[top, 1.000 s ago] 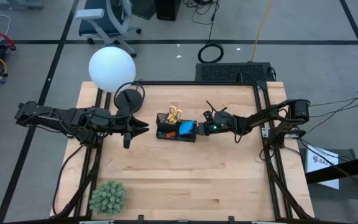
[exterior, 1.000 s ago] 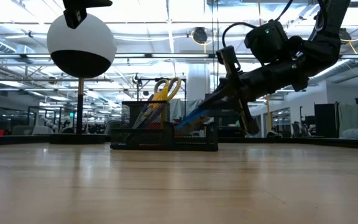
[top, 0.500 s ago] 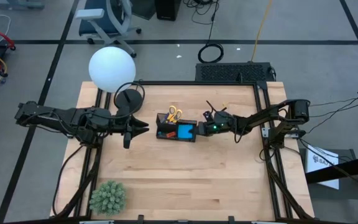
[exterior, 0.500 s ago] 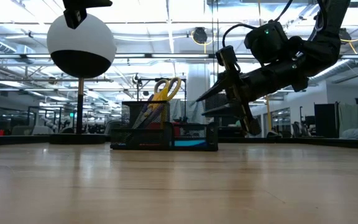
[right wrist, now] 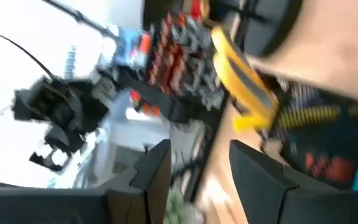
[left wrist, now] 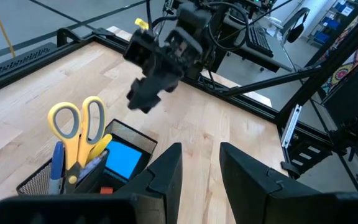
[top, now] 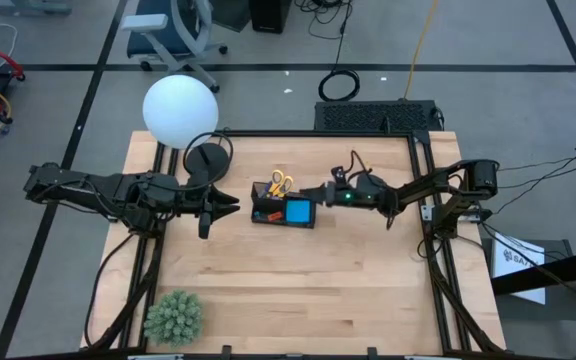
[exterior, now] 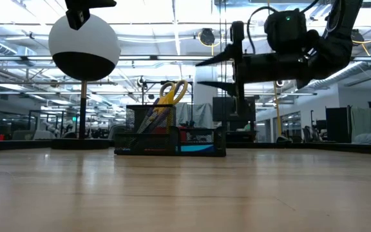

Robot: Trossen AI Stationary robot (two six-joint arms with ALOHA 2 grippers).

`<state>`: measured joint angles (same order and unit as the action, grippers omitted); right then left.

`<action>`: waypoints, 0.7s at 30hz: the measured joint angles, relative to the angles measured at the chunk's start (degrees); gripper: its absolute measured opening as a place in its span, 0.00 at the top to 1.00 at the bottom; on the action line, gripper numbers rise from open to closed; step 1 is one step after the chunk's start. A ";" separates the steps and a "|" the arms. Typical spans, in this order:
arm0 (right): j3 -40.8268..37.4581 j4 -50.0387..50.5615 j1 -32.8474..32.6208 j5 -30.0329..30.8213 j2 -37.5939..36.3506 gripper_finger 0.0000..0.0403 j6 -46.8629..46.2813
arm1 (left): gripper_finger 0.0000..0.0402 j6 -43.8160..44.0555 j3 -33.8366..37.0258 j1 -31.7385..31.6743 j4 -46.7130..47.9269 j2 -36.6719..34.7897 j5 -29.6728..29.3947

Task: Pick and place office supplies into organizer
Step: Return to Home Position

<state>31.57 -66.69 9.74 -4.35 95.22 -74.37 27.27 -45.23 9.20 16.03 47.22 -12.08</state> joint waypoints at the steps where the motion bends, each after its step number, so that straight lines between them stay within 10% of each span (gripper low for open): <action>1: 0.00 -1.12 0.02 1.24 0.00 0.62 -0.02 | 0.71 0.00 0.00 0.00 0.01 0.00 0.00; 21: 0.00 -6.60 -0.58 1.62 0.02 0.61 0.87 | 0.71 4.70 0.00 -0.02 -1.13 0.02 0.01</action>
<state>31.57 -73.29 9.16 -2.73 95.24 -73.50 31.97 -45.23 9.18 14.90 47.24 -12.06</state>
